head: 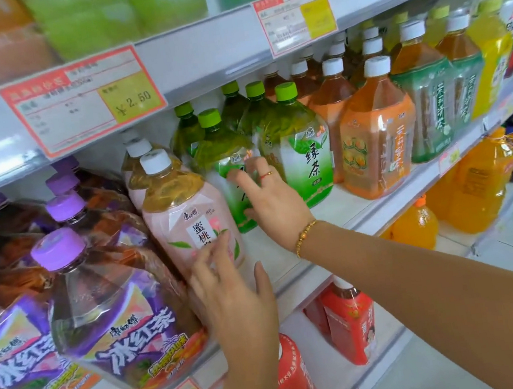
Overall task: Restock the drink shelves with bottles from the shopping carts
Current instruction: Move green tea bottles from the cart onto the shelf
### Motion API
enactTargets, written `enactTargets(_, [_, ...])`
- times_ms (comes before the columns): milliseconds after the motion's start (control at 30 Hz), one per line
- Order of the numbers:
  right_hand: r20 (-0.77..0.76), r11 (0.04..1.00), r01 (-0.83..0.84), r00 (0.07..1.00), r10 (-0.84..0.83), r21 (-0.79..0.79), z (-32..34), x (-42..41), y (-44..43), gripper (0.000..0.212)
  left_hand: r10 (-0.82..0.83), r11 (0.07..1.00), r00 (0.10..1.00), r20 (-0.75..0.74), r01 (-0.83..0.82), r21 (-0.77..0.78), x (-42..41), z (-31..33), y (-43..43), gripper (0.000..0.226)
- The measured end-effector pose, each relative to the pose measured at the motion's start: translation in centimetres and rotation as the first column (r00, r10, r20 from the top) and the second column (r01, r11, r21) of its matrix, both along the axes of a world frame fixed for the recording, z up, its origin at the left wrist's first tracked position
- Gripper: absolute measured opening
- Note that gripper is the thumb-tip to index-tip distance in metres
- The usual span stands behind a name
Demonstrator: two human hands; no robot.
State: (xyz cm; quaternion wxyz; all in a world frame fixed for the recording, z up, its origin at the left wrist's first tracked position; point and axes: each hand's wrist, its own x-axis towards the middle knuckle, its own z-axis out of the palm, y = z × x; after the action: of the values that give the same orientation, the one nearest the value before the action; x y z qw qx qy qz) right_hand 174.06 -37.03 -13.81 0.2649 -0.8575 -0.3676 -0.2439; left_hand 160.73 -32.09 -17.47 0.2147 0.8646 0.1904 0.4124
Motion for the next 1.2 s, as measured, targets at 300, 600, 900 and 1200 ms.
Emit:
enactTargets(300, [0.034, 0.972, -0.163, 0.987, 0.16, 0.17, 1.6, 0.0, 0.7, 0.041, -0.098, 0.994, 0.995, -0.008, 0.098, -0.044, -0.1, 0.1, 0.0, 0.053])
enactTargets(600, [0.166, 0.986, -0.003, 0.986, 0.032, -0.17, 7.8, -1.5, -9.6, 0.021, -0.39, 0.863, 0.921, -0.017, 0.359, -0.355, 10.0, 3.5, -2.3, 0.067])
enactTargets(900, [0.034, 0.818, 0.134, 0.99, -0.139, -0.56, 6.4, -3.0, -21.7, 0.021, -0.28, 0.823, 0.958, -0.058, 0.209, -0.529, 15.3, 3.5, -3.1, 0.101])
enactTargets(1200, [-0.039, 0.781, 0.301, 0.923, -0.384, -0.546, 8.5, -10.9, -36.4, 0.014, -0.551, 0.812, 0.833, -0.057, 0.519, -0.268, 5.1, 7.3, -15.9, 0.026])
